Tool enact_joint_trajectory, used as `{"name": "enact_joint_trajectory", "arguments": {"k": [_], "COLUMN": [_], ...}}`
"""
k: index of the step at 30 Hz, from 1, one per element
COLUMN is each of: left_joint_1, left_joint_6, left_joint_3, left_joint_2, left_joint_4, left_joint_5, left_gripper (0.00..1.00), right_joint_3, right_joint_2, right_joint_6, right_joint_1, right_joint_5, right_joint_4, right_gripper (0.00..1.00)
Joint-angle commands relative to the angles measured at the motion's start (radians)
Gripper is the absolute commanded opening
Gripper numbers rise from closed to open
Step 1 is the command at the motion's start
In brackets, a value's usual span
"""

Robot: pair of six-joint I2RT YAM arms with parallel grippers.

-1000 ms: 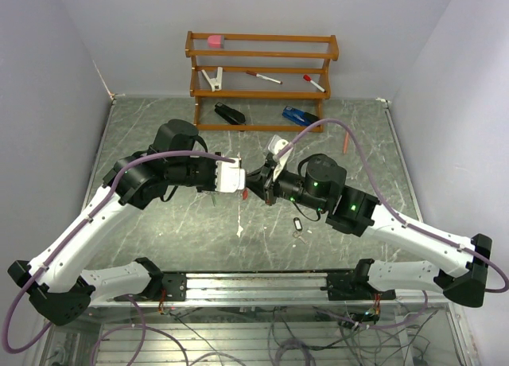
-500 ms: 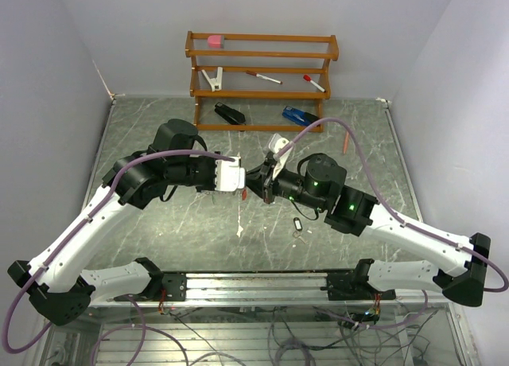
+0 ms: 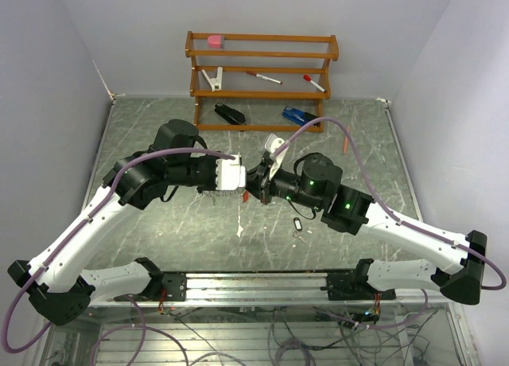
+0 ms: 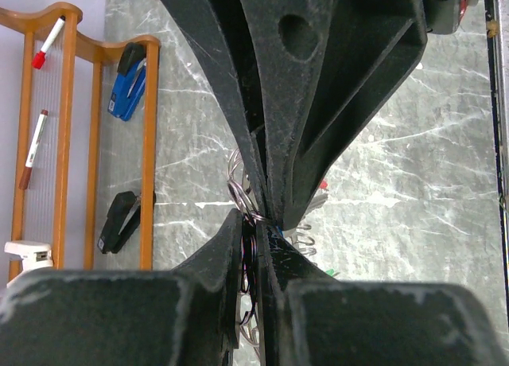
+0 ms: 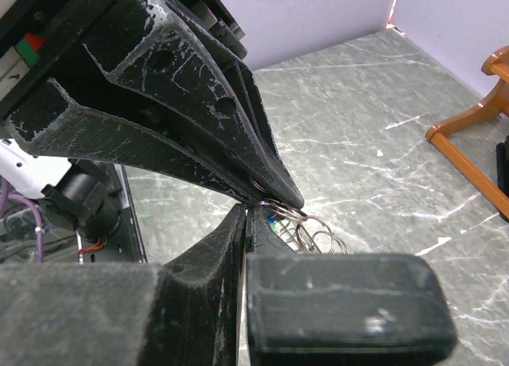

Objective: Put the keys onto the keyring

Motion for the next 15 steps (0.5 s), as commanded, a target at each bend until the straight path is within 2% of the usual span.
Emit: {"name": "enact_joint_trajectory", "arguments": {"k": [1, 15], "left_joint_1": [-0.013, -0.009], "left_joint_6": [-0.012, -0.032], "left_joint_3": [0.038, 0.023], "left_joint_2": [-0.011, -0.005], "left_joint_4": [0.048, 0.079], "left_joint_5": [0.044, -0.003], "left_gripper": [0.07, 0.07], "right_joint_3": [0.019, 0.026], "right_joint_2": [-0.023, -0.122], "right_joint_6": [0.004, 0.000], "right_joint_1": [-0.004, -0.003], "right_joint_5": [0.035, 0.118], "right_joint_4": [-0.009, -0.139], "right_gripper": [0.00, 0.00]}}
